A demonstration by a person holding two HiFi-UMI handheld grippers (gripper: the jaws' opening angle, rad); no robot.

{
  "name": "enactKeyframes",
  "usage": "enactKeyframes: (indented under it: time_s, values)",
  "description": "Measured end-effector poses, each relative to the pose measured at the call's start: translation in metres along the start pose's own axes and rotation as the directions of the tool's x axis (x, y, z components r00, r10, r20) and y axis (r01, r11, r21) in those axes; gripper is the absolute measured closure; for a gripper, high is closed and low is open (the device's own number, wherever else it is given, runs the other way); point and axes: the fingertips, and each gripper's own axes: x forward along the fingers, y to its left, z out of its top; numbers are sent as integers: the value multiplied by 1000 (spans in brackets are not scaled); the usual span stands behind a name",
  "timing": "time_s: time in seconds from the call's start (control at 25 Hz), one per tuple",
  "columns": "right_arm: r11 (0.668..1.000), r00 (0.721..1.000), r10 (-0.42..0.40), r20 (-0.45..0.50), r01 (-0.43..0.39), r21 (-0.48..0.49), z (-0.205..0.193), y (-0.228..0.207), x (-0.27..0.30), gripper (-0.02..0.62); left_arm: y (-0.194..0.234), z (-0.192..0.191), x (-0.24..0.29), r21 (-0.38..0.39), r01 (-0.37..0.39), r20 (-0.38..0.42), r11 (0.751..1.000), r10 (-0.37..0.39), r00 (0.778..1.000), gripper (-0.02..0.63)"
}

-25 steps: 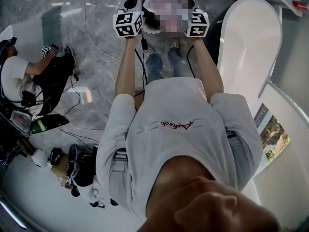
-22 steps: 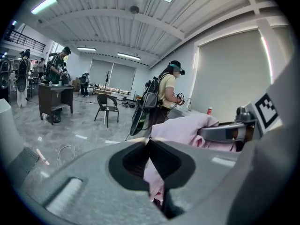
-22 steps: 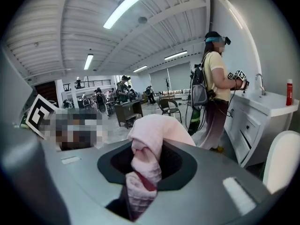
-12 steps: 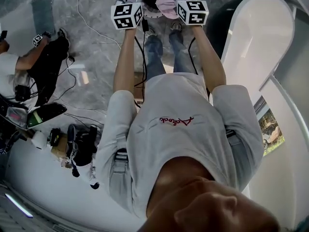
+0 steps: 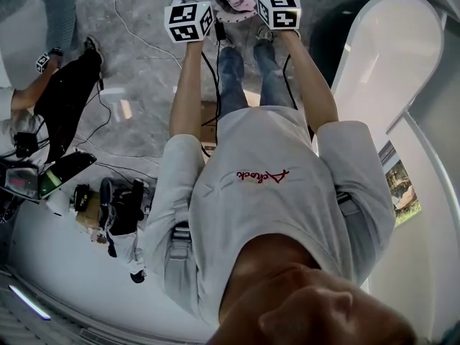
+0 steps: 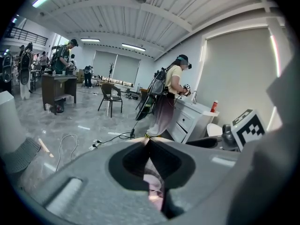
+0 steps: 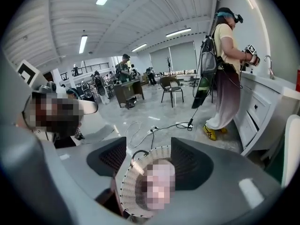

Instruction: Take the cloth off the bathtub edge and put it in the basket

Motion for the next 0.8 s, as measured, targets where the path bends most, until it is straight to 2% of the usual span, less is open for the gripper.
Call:
enactKeyframes:
  time_s: [0.08, 0.2, 0.28, 0.32, 0.52, 0.8]
  values:
    - [1000, 1000, -4, 1, 4, 9, 2, -2, -5, 307, -3, 4, -2, 1, 5, 3, 1000, -5, 1000, 605]
    - [1000, 1000, 5, 11, -5, 7, 6, -1, -12, 377, -5, 5, -4, -1, 7, 3, 1000, -7, 1000, 605]
    - [1000, 999, 16, 29, -17, 13, 9, 0, -17, 447, -7, 3, -6, -5, 7, 2, 1000, -7, 1000, 606]
    - [1000, 999, 19, 36, -20, 16, 10, -1, -20, 459, -9, 2, -7, -5, 8, 2, 1000, -8, 1000, 606]
    - [1000, 998, 6, 60, -6, -6, 21, -3, -36, 586, -21, 11, -13, 2, 10, 17, 1000, -10, 1000, 606]
    - [1000, 996, 16, 86, -15, -10, 32, 6, -53, 589, -23, 22, -31, 4, -2, 52, 1000, 1, 999, 606]
